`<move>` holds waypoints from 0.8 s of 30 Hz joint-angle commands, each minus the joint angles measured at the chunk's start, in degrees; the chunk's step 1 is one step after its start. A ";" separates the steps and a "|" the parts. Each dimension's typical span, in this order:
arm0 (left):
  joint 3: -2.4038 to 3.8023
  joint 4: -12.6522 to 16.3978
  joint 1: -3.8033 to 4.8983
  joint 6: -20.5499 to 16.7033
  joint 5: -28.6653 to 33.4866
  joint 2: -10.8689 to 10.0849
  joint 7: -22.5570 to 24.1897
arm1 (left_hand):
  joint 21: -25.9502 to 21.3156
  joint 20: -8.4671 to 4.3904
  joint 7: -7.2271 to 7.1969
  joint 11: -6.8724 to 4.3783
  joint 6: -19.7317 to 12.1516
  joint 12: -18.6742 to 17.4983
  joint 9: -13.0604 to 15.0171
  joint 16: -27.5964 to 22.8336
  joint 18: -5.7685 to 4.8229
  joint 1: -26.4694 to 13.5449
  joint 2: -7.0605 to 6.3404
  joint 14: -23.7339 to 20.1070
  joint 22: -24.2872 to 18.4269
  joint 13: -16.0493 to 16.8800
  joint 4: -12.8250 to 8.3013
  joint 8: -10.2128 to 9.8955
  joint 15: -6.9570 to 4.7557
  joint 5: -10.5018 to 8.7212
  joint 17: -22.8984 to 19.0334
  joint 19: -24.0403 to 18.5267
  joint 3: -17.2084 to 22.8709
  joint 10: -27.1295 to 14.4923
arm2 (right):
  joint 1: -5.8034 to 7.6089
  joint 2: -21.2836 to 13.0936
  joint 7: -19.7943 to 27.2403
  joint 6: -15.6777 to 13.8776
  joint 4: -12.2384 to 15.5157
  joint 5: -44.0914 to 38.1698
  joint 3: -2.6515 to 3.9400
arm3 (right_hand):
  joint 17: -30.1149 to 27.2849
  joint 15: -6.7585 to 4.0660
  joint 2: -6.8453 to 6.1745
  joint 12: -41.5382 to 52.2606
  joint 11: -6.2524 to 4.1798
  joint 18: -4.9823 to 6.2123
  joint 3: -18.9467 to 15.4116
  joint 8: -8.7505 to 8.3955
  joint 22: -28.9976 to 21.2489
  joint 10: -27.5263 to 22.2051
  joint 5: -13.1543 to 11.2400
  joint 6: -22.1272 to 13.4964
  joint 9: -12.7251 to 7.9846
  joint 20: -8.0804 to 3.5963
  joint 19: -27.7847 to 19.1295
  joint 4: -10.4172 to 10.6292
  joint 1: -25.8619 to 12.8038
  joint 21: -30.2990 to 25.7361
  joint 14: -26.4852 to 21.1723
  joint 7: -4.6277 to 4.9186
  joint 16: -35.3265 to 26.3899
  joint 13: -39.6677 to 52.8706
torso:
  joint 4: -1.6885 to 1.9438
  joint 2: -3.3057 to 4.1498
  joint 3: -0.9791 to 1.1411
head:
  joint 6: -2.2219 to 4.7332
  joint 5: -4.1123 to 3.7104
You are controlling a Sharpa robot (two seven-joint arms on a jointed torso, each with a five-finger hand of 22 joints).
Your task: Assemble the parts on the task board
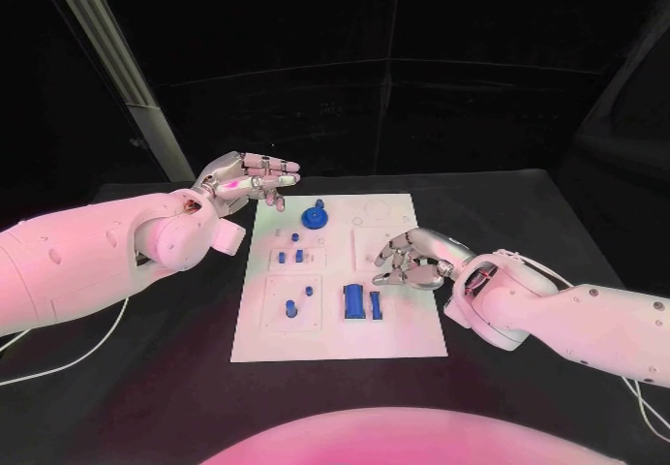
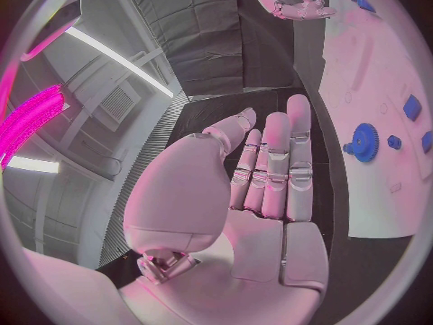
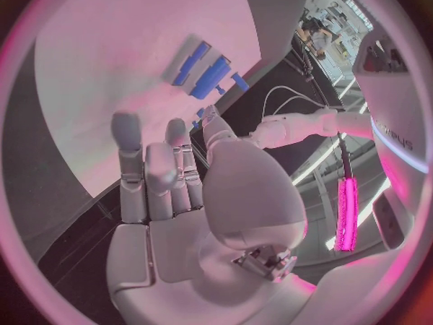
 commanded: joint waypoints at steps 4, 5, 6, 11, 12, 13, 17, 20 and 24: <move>0.03 -0.41 0.02 -2.17 1.96 0.32 2.79 | -0.33 -0.02 -0.03 -0.19 -0.08 0.98 0.00 0.17 0.86 -0.34 0.61 -0.52 -0.13 0.03 -0.05 0.48 -0.01 0.02 -0.23 -0.52 -0.33 0.42 | 2.81 1.71 22.00 3.76 -7.49 34.54 0.60 | -20.14 4.65 2.32 -20.33 3.53 0.67 -0.05 -4.49 -13.99 -4.01 0.06 -0.37 -2.72 4.36 -7.70 -0.42 5.34 -20.64 -10.82 3.32 -30.00 -20.34 | 0.05 -1.19 -0.74 | 2.12 -0.56; 0.03 -0.59 0.01 -2.70 2.29 0.41 3.37 | -0.35 -0.03 -0.06 -0.25 0.03 1.17 0.01 0.19 0.87 -0.46 0.65 -0.52 -0.16 0.04 0.04 0.56 -0.02 0.02 -0.27 -0.53 -0.37 0.71 | 3.03 2.31 23.26 4.33 -9.01 36.64 0.97 | -23.52 4.65 2.26 -22.79 3.75 0.73 -0.51 -6.12 -17.11 -2.01 -0.18 0.33 -3.55 5.79 -7.47 -0.91 5.98 -25.20 -9.06 3.83 -34.28 -25.06 | -0.02 -1.44 -0.84 | 2.23 -0.53; 0.03 -0.82 -0.01 -3.33 2.78 0.50 4.07 | -0.40 -0.02 -0.16 -0.34 0.23 1.43 0.04 0.20 0.87 -0.69 0.69 -0.53 -0.21 0.06 0.20 0.70 -0.06 0.01 -0.34 -0.56 -0.45 1.15 | 3.25 3.06 24.69 4.95 -10.88 39.00 1.36 | -27.14 5.10 2.84 -25.22 4.07 0.88 -0.81 -7.71 -20.06 -0.34 -0.09 1.21 -4.22 6.48 -6.61 -1.19 6.40 -29.40 -8.62 3.93 -39.20 -29.83 | -0.06 -1.59 -0.90 | 2.60 -0.63; 0.03 -3.01 -0.41 -5.93 6.10 1.79 6.73 | -3.62 0.16 -0.92 -0.91 1.23 1.63 0.00 -5.38 0.76 -2.74 0.38 -4.68 -2.16 -0.28 1.86 1.32 -0.12 0.00 -3.31 -4.23 -1.54 3.80 | 3.80 7.57 30.31 7.17 -20.19 48.85 3.28 | -33.83 7.16 4.26 -28.11 5.22 0.79 -2.56 -11.54 -24.79 -0.20 -0.09 2.11 -4.18 7.58 -6.53 -2.43 5.23 -36.70 -11.33 3.79 -47.46 -36.81 | -0.51 -2.56 -0.84 | 4.91 -0.79; 0.03 -3.60 -0.57 -6.26 6.53 2.23 7.02 | -5.55 0.47 -0.90 -0.75 1.02 1.06 -0.07 -9.03 0.67 -3.11 0.19 -6.54 -3.33 -0.34 2.30 1.19 0.12 -0.03 -5.06 -6.38 -1.89 3.91 | 3.84 8.36 31.03 7.51 -21.61 50.10 3.50 | -35.60 7.24 4.45 -28.60 5.50 0.95 -3.34 -12.67 -25.94 0.11 -0.28 2.47 -4.13 8.00 -6.15 -3.29 4.88 -38.46 -10.87 3.83 -48.86 -38.47 | -0.51 -2.76 -0.82 | 5.45 -0.90; 0.03 -4.10 -0.71 -6.47 6.97 2.61 7.22 | -6.94 0.74 -0.95 -0.70 0.86 0.73 -0.10 -11.65 0.56 -3.62 0.20 -8.00 -4.18 -0.34 2.82 1.07 0.68 -0.04 -6.25 -7.91 -2.16 4.05 | 3.86 8.94 31.54 7.78 -22.64 50.98 3.65 | -36.08 7.60 4.70 -28.85 5.46 0.81 -3.60 -12.95 -26.19 -0.15 -0.18 2.48 -4.15 8.07 -6.16 -3.14 4.32 -38.85 -11.29 4.00 -49.40 -38.85 | -0.48 -2.97 -0.81 | 5.87 -0.99; 0.04 -5.92 -1.35 -7.22 8.81 4.03 7.88 | -15.76 3.24 -0.81 0.72 -0.54 -2.60 -0.12 -26.06 -0.05 -4.27 -0.06 -11.78 -10.57 -0.34 4.60 -0.09 3.44 -0.15 -12.42 -15.55 -4.29 3.43 | 3.92 10.78 33.05 8.75 -25.70 53.30 4.03 | -39.13 8.48 5.30 -30.00 6.08 0.72 -5.51 -15.00 -27.63 -1.19 -0.48 2.54 -4.17 8.77 -6.26 -3.86 2.27 -41.58 -12.28 4.42 -51.22 -41.15 | -0.43 -3.57 -0.67 | 7.50 -1.03; 0.05 -7.60 -2.02 -8.01 10.18 5.35 8.43 | -22.55 6.15 -1.31 2.42 -1.08 -5.82 -0.11 -36.36 0.44 -3.39 0.23 -12.44 -16.89 -0.29 5.60 -1.17 5.54 -0.25 -16.42 -19.68 -7.59 2.48 | 3.94 11.92 33.90 9.45 -27.40 54.35 4.19 | -41.15 8.91 5.81 -30.20 6.42 0.78 -6.69 -16.42 -27.75 -2.03 -0.39 2.63 -4.13 9.26 -6.46 -4.75 1.25 -43.38 -13.23 4.64 -51.28 -42.17 | -0.34 -3.89 -0.52 | 8.27 -0.92; 0.09 -7.54 -2.23 -6.27 6.99 5.46 5.65 | -26.68 2.39 -4.41 -0.41 -18.85 -9.58 -3.86 -45.88 -2.88 -26.96 5.79 -29.88 -26.23 -3.89 4.98 -6.50 3.61 -2.11 -19.94 -36.05 -13.60 -16.40 | 3.82 11.99 30.01 6.65 -27.27 49.79 4.13 | -43.61 6.72 1.14 -33.91 3.48 -2.97 -4.73 -21.40 -31.43 -21.89 -3.69 -14.03 -7.94 5.02 -25.26 -5.22 -23.71 -46.94 -33.81 0.70 -54.76 -45.81 | -0.35 -3.44 -0.64 | 7.95 -0.95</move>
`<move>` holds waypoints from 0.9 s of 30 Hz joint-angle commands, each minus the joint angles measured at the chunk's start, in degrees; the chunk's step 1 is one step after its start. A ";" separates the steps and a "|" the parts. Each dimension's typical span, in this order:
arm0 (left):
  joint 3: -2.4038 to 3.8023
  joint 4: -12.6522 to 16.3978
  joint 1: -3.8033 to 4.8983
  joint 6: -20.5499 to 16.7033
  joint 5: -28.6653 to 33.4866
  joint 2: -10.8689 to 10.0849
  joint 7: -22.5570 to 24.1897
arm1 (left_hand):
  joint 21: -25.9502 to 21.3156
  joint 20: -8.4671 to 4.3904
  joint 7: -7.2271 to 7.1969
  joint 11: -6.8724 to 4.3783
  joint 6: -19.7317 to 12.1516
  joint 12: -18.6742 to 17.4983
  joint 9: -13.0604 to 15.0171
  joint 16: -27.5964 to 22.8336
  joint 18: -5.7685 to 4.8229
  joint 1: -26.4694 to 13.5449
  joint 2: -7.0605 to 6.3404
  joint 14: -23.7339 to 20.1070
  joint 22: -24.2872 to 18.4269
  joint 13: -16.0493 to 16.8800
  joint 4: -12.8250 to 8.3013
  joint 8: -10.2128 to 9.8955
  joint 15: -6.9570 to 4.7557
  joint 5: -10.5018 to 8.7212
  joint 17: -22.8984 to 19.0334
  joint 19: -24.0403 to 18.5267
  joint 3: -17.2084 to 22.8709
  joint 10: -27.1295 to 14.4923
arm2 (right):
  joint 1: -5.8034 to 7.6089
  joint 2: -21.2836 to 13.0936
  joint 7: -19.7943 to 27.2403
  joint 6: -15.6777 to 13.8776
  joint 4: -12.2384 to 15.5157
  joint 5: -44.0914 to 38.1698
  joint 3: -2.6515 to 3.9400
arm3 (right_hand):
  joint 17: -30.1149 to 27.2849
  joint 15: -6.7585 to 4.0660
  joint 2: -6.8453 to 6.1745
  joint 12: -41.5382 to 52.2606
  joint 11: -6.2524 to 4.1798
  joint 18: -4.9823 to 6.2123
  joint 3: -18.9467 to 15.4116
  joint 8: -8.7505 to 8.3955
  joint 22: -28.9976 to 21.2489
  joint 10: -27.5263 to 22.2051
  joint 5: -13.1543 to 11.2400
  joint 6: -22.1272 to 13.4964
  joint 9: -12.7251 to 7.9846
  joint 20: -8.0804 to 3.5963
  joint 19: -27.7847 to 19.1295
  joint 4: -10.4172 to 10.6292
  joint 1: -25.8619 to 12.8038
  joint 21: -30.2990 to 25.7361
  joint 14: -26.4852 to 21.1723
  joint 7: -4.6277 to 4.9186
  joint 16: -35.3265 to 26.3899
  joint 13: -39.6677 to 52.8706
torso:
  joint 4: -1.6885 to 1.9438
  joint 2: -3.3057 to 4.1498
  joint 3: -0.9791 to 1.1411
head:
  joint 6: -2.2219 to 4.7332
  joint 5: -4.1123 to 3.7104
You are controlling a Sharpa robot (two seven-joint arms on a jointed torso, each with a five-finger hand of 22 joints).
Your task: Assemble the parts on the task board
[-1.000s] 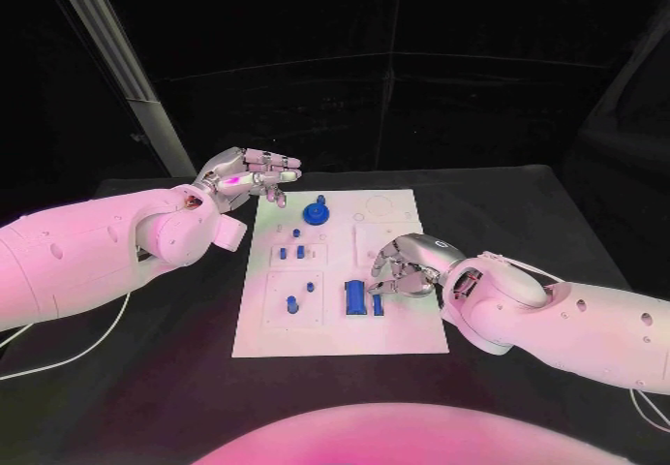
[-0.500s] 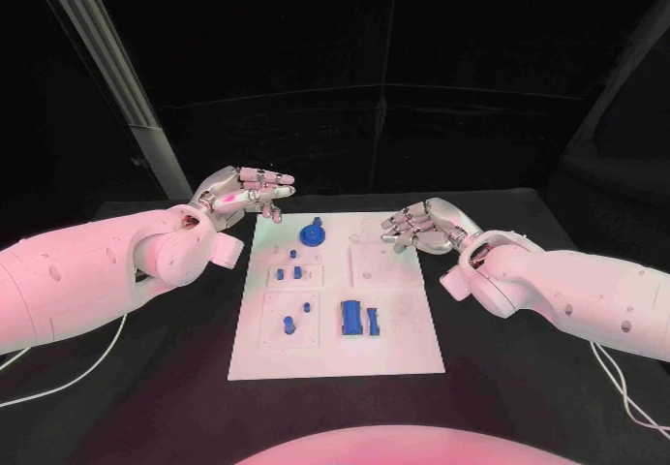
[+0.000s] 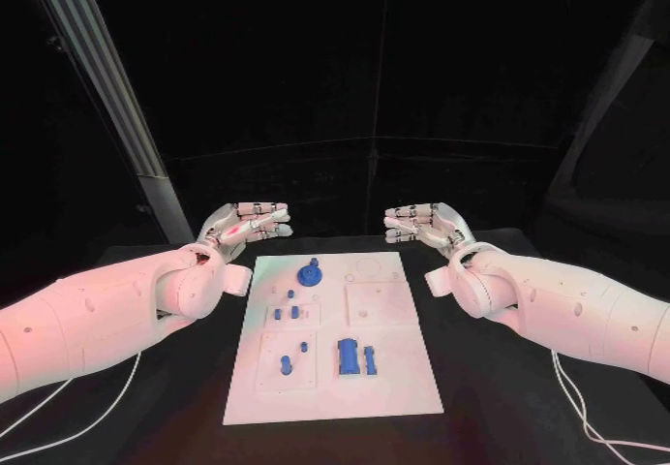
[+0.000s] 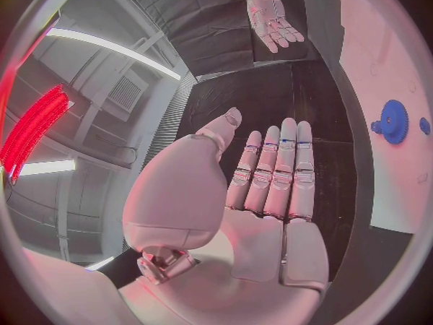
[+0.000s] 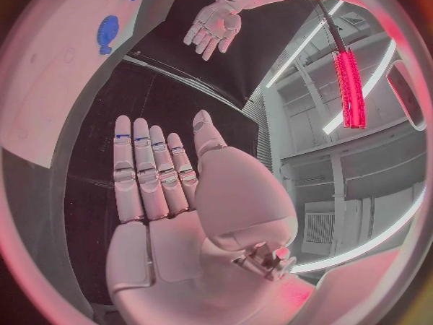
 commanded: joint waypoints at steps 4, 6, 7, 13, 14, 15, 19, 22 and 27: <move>0.63 1.46 -0.49 -1.99 -0.46 -0.51 0.16 | -3.24 -5.34 -3.50 -3.83 -20.97 -3.28 -3.36 -8.22 -3.16 -28.52 4.47 -20.68 -9.02 -3.23 -0.74 -4.40 -3.05 -6.17 -2.95 -18.46 -5.79 -21.91 | -0.05 -0.59 0.10 -2.26 2.11 1.39 -0.15 | -5.92 -2.88 -4.43 -3.37 -3.63 -2.99 2.54 -4.12 -3.31 -23.32 -3.23 -20.18 -3.43 -5.20 -22.51 -0.24 -29.88 -3.73 -24.64 -4.59 -3.24 -3.26 | 0.29 -0.34 0.22 | 0.84 0.69; 1.11 2.46 -1.01 -3.66 -0.65 -0.74 0.31 | -3.63 -6.03 -3.95 -4.30 -23.58 -3.70 -3.36 -9.17 -3.75 -32.04 4.47 -23.24 -10.11 -3.23 -0.74 -4.40 -3.42 -6.17 -7.28 -20.75 -6.53 -24.62 | -0.10 -0.90 0.34 -3.92 3.62 2.75 -0.26 | -5.92 -7.23 -4.43 -3.37 -4.06 -3.94 6.63 -4.12 -3.31 -26.08 -3.23 -22.55 -3.43 -5.81 -25.18 -0.24 -33.38 -4.13 -27.55 -5.11 -3.24 -3.26 | 0.51 -0.70 0.43 | 1.67 1.25; 1.40 3.05 -1.31 -4.65 -0.76 -0.88 0.40 | -3.82 -6.35 -4.16 -4.52 -24.80 -3.87 -3.36 -9.62 -3.75 -33.69 4.47 -24.43 -10.63 -3.23 -0.74 -4.40 -3.59 -6.17 -7.28 -21.82 -6.85 -25.89 | -0.12 -1.09 0.48 -4.91 4.50 3.55 -0.32 | -5.92 -7.23 -4.43 -3.37 -4.26 -3.91 6.63 -4.12 -3.31 -27.34 -3.23 -23.63 -3.43 -6.08 -26.39 -0.24 -34.98 -4.37 -28.87 -5.37 -3.24 -3.26 | 0.63 -0.91 0.55 | 2.14 1.57; 4.09 8.65 -4.23 -13.96 -1.83 -2.19 1.25 | -7.91 -7.99 -8.89 -9.67 -31.05 -8.18 -3.36 -11.98 -4.94 -42.20 4.47 -30.61 -13.24 -3.23 -0.74 -4.40 -7.65 -6.17 -7.28 -27.35 -8.56 -32.45 | -0.36 -2.81 1.78 -14.00 12.69 10.97 -0.92 | -5.92 -7.23 -4.43 -3.37 -9.22 -4.66 6.63 -4.12 -3.31 -34.28 -3.23 -29.62 -3.43 -7.61 -33.07 -0.24 -43.81 -9.32 -36.17 -6.77 -3.24 -3.26 | 1.09 -1.65 0.99 | 3.86 2.74; 4.60 9.73 -4.79 -15.75 -2.03 -2.44 1.41 | -7.91 -8.21 -8.89 -9.67 -31.92 -8.18 -3.36 -12.31 -4.97 -43.37 4.47 -31.45 -13.63 -3.23 -0.74 -4.40 -7.65 -6.17 -7.28 -28.09 -8.81 -33.34 | -0.40 -3.07 1.98 -15.42 13.97 12.12 -1.01 | -5.92 -7.23 -4.43 -3.37 -9.22 -5.16 6.63 -4.12 -3.31 -35.23 -3.23 -30.44 -3.43 -7.83 -34.00 -0.24 -45.03 -9.32 -37.17 -6.95 -3.24 -3.26 | 1.10 -1.67 1.00 | 3.90 2.77; 5.37 11.32 -5.62 -18.40 -2.34 -2.81 1.65 | -7.91 -8.56 -8.89 -9.67 -33.30 -8.18 -3.36 -12.86 -4.97 -45.23 4.47 -32.81 -14.21 -3.23 -0.74 -4.40 -7.65 -6.17 -7.28 -29.29 -9.19 -34.76 | -0.45 -3.43 2.25 -17.30 15.66 13.66 -1.14 | -5.92 -7.23 -4.43 -3.37 -9.22 -5.16 6.63 -4.12 -3.31 -36.79 -3.23 -31.79 -3.43 -8.18 -35.50 -0.24 -47.04 -9.32 -38.82 -7.27 -3.24 -3.26 | 1.10 -1.67 1.00 | 3.90 2.77; 7.25 15.24 -7.65 -24.91 -3.08 -3.73 2.25 | -7.91 -9.27 -8.89 -9.67 -36.00 -8.18 -3.36 -13.83 -9.63 -48.89 4.47 -35.46 -15.35 -3.23 -0.74 -4.40 -7.65 -6.17 -7.28 -31.67 -9.89 -37.58 | -0.55 -4.16 2.80 -21.17 19.15 16.81 -1.39 | -5.92 -7.23 -4.43 -3.37 -9.22 -9.79 6.63 -4.12 -3.31 -39.81 -3.23 -34.37 -3.43 -8.84 -38.41 -0.24 -50.88 -9.32 -42.00 -11.69 -3.24 -3.26 | 1.10 -1.67 1.00 | 3.90 2.77; 8.47 17.78 -8.98 -29.14 -3.57 -4.32 2.63 | -7.91 -13.70 -8.89 -9.67 -38.17 -8.18 -3.36 -14.69 -9.63 -51.85 4.47 -37.60 -16.24 -3.23 -0.74 -4.40 -7.65 -6.17 -7.28 -33.58 -10.39 -39.86 | -0.60 -4.52 3.07 -23.08 20.87 18.37 -1.51 | -5.92 -7.23 -4.43 -3.37 -9.22 -9.79 6.63 -4.12 -3.31 -42.16 -3.23 -36.34 -3.43 -13.08 -40.64 -0.24 -53.85 -9.32 -44.44 -11.69 -3.24 -3.26 | 1.10 -1.67 1.00 | 3.90 2.77; 9.54 20.00 -10.13 -32.83 -3.99 -4.84 2.97 | -7.91 -13.70 -8.89 -9.67 -40.82 -8.18 -3.36 -15.67 -9.63 -55.45 4.47 -40.19 -17.35 -3.23 -0.74 -4.40 -7.65 -6.17 -7.28 -35.76 -14.58 -42.64 | -0.61 -4.62 3.15 -23.63 21.36 18.81 -1.55 | -5.92 -7.23 -4.43 -3.37 -9.22 -9.79 6.63 -4.12 -3.31 -45.13 -3.23 -38.98 -3.43 -13.08 -43.52 -0.24 -57.70 -9.32 -47.61 -11.69 -3.24 -3.26 | 1.10 -1.67 1.00 | 3.90 2.77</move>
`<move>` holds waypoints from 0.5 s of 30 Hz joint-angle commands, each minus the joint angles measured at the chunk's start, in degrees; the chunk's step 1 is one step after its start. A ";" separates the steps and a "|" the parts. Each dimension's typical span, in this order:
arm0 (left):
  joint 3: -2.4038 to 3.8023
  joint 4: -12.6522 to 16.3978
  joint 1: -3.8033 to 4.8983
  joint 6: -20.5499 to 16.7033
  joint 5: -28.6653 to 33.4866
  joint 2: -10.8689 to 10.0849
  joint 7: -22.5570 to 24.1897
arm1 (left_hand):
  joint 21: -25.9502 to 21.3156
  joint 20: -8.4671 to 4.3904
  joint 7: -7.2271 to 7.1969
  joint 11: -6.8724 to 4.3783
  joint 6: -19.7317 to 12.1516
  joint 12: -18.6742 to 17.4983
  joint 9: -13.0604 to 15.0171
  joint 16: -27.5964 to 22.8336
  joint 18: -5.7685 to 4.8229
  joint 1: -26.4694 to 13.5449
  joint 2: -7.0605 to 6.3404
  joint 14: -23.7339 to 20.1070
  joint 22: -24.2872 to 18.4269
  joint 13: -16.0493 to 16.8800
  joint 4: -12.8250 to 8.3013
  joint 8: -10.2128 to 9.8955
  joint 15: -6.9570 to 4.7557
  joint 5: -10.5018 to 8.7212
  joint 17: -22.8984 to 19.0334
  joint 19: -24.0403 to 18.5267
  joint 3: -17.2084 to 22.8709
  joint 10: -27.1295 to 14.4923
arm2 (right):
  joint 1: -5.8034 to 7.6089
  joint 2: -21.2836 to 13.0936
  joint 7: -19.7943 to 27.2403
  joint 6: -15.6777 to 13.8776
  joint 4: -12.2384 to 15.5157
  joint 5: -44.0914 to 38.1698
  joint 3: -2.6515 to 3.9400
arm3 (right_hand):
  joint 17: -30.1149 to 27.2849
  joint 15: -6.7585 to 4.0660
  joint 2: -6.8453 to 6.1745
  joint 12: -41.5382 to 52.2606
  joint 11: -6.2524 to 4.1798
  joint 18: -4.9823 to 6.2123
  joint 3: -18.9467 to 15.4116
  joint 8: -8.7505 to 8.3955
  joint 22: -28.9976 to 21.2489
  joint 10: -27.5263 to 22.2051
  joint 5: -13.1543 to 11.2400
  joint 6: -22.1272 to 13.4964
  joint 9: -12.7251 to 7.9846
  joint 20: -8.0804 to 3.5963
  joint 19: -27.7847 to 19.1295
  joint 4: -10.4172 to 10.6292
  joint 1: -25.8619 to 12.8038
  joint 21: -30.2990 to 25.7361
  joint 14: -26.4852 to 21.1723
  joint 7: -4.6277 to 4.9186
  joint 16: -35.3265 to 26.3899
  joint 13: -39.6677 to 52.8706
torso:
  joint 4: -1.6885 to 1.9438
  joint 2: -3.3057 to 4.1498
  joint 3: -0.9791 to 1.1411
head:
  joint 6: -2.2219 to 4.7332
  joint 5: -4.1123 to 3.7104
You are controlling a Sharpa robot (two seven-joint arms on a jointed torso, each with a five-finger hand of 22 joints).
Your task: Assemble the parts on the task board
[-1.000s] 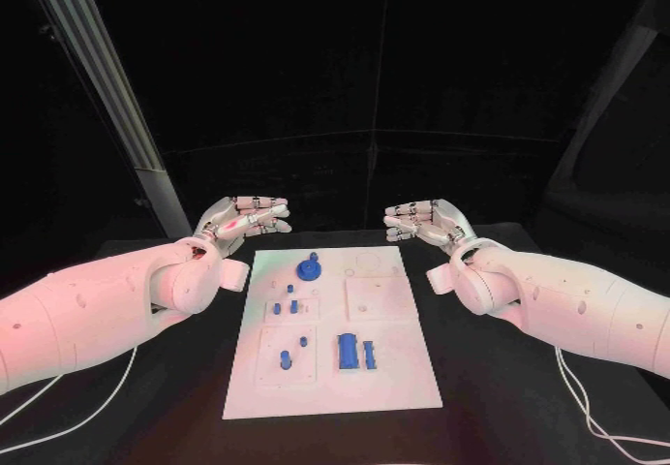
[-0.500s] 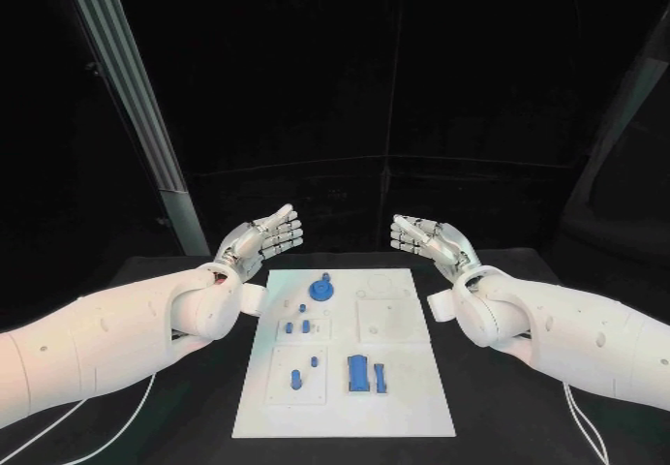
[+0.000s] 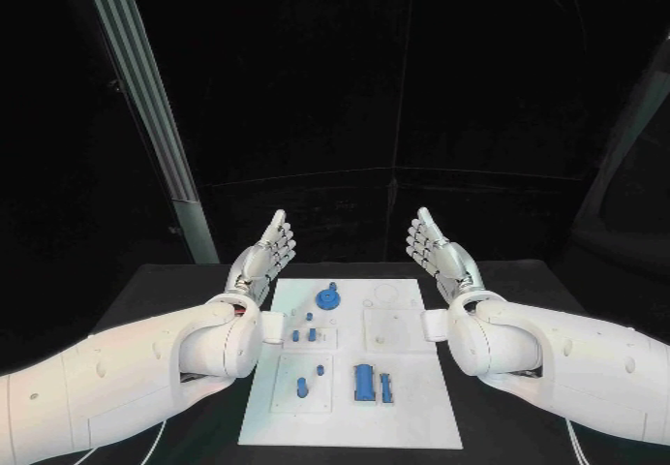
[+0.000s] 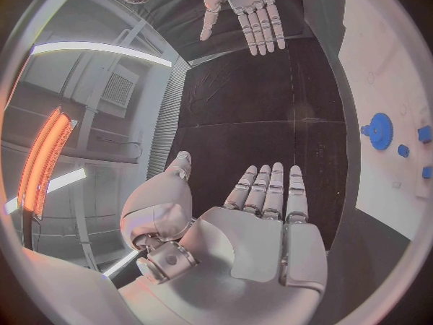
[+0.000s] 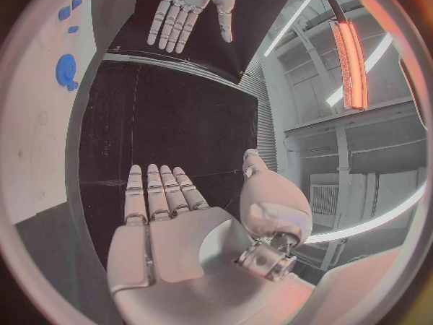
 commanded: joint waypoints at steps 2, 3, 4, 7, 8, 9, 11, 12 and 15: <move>0.49 1.24 -0.43 -8.03 -1.70 -0.25 2.04 | -0.50 -2.53 -0.43 -0.63 -5.99 -0.43 -0.10 -2.29 -2.10 -8.14 0.04 -5.91 -2.52 -0.09 0.00 -0.24 -0.21 -0.44 -0.21 -5.44 -3.43 -6.28 | 0.11 -0.05 1.42 -3.74 0.19 2.95 0.03 | -0.14 -0.19 -0.06 -0.42 -0.51 -2.15 0.37 -0.26 -0.09 -6.70 -0.33 -5.74 -0.09 -2.40 -6.43 -0.01 -8.52 -0.64 -7.02 -1.42 -0.27 -0.08 | 0.01 -0.02 0.02 | 0.00 0.00; 0.54 1.36 -0.49 -8.23 -1.73 -0.28 2.06 | -0.50 -2.53 -0.43 -0.63 -6.60 -0.43 -0.10 -6.53 -2.10 -8.95 0.04 -6.48 -2.78 -0.09 0.00 -0.24 -0.21 -0.44 -0.21 -5.87 -3.43 -6.91 | 0.11 -0.05 1.42 -3.74 0.19 2.95 0.03 | -0.14 -0.19 -0.06 -0.42 -0.51 -2.15 0.37 -0.26 -0.09 -7.46 -0.33 -6.44 -0.09 -2.40 -7.16 -0.01 -9.51 -0.64 -7.87 -1.42 -0.27 -0.08 | 0.01 -0.02 0.02 | 0.00 0.00; 0.55 1.37 -0.49 -8.24 -1.73 -0.28 2.06 | -0.50 -2.53 -0.43 -0.63 -7.03 -0.43 -0.10 -6.53 -2.10 -9.53 0.04 -6.92 -2.98 -0.09 0.00 -0.24 -0.21 -0.44 -0.21 -6.32 -3.43 -7.37 | 0.11 -0.05 1.42 -3.74 0.19 2.95 0.03 | -0.14 -0.19 -0.06 -0.42 -0.51 -2.15 0.37 -0.26 -0.09 -7.95 -0.33 -6.83 -0.09 -2.40 -7.64 -0.01 -10.13 -0.64 -8.34 -1.42 -0.27 -0.08 | 0.01 -0.02 0.02 | 0.00 0.00; 0.55 1.37 -0.49 -8.24 -1.73 -0.28 2.06 | -0.50 -2.53 -0.43 -0.63 -8.12 -0.43 -0.10 -6.53 -2.10 -11.02 0.04 -8.01 -7.25 -0.09 0.00 -0.24 -0.21 -0.44 -0.21 -7.31 -3.43 -8.48 | 0.11 -0.05 1.42 -3.74 0.19 2.95 0.03 | -0.14 -0.19 -0.06 -0.42 -0.51 -2.15 0.37 -0.26 -0.09 -9.11 -0.33 -7.84 -0.09 -2.40 -8.75 -0.01 -11.58 -0.64 -9.55 -1.42 -0.27 -0.08 | 0.01 -0.02 0.02 | 0.00 0.00; 0.55 1.37 -0.49 -8.24 -1.73 -0.28 2.06 | -0.50 -2.53 -0.43 -0.63 -8.51 -0.43 -0.10 -6.53 -2.10 -11.53 0.04 -8.37 -7.25 -0.09 0.00 -0.24 -0.21 -0.44 -0.21 -7.64 -3.43 -8.85 | 0.11 -0.05 1.42 -3.74 0.19 2.95 0.03 | -0.14 -0.19 -0.06 -0.42 -0.51 -2.15 0.37 -0.26 -0.09 -9.54 -0.33 -8.23 -0.09 -2.40 -9.17 -0.01 -12.19 -0.64 -10.04 -1.42 -0.27 -0.08 | 0.01 -0.02 0.02 | 0.00 0.00; 0.55 1.37 -0.49 -8.24 -1.73 -0.28 2.06 | -0.50 -2.53 -0.43 -0.63 -8.83 -0.43 -0.10 -6.53 -2.10 -12.02 0.04 -8.71 -7.25 -0.09 0.00 -0.24 -0.21 -0.44 -0.21 -7.96 -3.43 -9.26 | 0.11 -0.05 1.42 -3.74 0.19 2.95 0.03 | -0.14 -0.19 -0.06 -0.42 -0.51 -2.15 0.37 -0.26 -0.09 -9.96 -0.33 -8.59 -0.09 -2.40 -9.57 -0.01 -12.72 -0.64 -10.50 -1.42 -0.27 -0.08 | 0.01 -0.02 0.02 | 0.00 0.00; 0.55 1.37 -0.49 -8.24 -1.73 -0.28 2.06 | -0.50 -2.53 -0.43 -0.63 -9.65 -0.43 -0.10 -6.53 -2.10 -13.06 0.04 -9.51 -7.25 -0.09 0.00 -0.24 -0.21 -0.44 -0.21 -8.66 -3.43 -10.07 | 0.11 -0.05 1.42 -3.74 0.19 2.95 0.03 | -0.14 -0.19 -0.06 -0.42 -0.51 -2.15 0.37 -0.26 -0.09 -10.82 -0.33 -9.31 -0.09 -2.40 -10.37 -0.01 -13.74 -0.64 -11.36 -1.42 -0.27 -0.08 | 0.01 -0.02 0.02 | 0.00 0.00; 0.55 1.37 -0.49 -8.24 -1.73 -0.28 2.06 | -0.50 -2.53 -0.43 -0.63 -9.94 -0.43 -0.10 -6.53 -2.10 -13.46 0.04 -9.79 -7.25 -0.09 0.00 -0.24 -0.21 -0.44 -0.21 -8.89 -3.43 -10.40 | 0.11 -0.05 1.42 -3.74 0.19 2.95 0.03 | -0.14 -0.19 -0.06 -0.42 -0.51 -2.15 0.37 -0.26 -0.09 -11.11 -0.33 -9.59 -0.09 -2.40 -10.68 -0.01 -14.17 -0.64 -11.70 -1.42 -0.27 -0.08 | 0.01 -0.02 0.02 | 0.00 0.00; 0.55 1.37 -0.49 -8.24 -1.73 -0.28 2.06 | -0.50 -2.53 -0.43 -0.63 -10.72 -0.43 -0.10 -6.53 -2.10 -14.54 0.04 -10.53 -7.25 -0.09 0.00 -0.24 -0.21 -0.44 -0.21 -9.51 -3.43 -11.19 | 0.11 -0.05 1.42 -3.74 0.19 2.95 0.03 | -0.14 -0.19 -0.06 -0.42 -0.51 -2.15 0.37 -0.26 -0.09 -12.03 -0.33 -10.34 -0.09 -2.40 -11.53 -0.01 -15.26 -0.64 -12.63 -1.42 -0.27 -0.08 | 0.01 -0.02 0.02 | 0.00 0.00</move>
